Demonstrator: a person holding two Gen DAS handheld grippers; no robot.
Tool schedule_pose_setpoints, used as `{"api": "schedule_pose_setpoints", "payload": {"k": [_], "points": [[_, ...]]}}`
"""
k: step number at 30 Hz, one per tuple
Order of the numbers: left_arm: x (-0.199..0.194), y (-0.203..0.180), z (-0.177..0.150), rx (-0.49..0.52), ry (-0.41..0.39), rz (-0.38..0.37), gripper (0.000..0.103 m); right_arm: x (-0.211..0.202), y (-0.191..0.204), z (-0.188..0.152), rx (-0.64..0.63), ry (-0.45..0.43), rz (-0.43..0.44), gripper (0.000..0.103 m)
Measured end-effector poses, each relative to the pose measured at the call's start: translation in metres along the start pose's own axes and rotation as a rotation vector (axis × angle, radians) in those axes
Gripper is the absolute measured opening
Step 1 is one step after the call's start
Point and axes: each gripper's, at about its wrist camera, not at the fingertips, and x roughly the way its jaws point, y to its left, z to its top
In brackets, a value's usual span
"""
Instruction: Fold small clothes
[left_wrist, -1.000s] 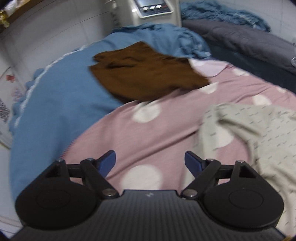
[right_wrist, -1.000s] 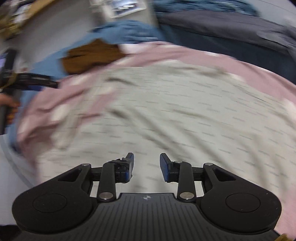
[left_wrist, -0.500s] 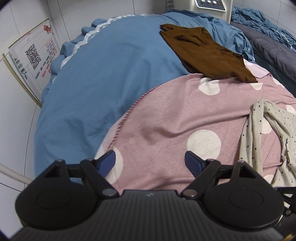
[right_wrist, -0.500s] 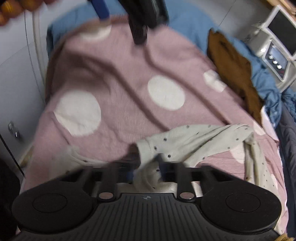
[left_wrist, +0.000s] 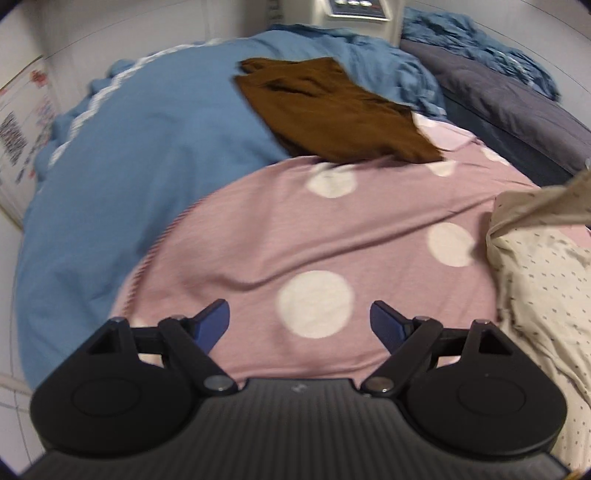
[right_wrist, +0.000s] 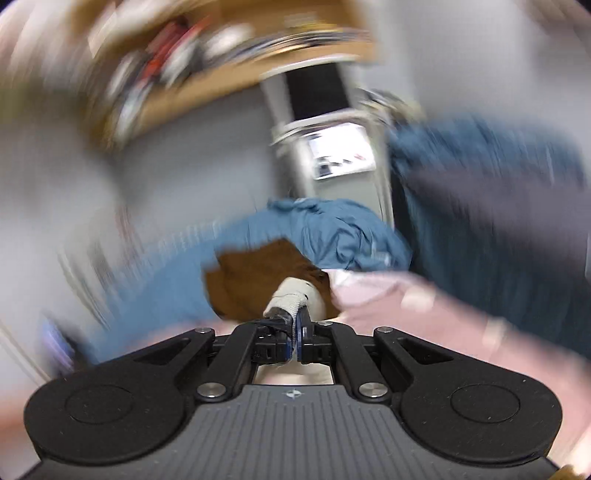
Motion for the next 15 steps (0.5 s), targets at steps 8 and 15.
{"api": "schedule_pose_setpoints", "payload": {"k": [8,15], "points": [[0.01,-0.078,0.019,0.113,0.018,-0.114,0.084,-0.103,-0.122,-0.075,0.609,-0.104,-0.122,0.004],[0.012,-0.13,0.025,0.203,0.026,-0.17,0.086,-0.121,-0.106,-0.097,0.14,0.026,-0.249,0.005]]}}
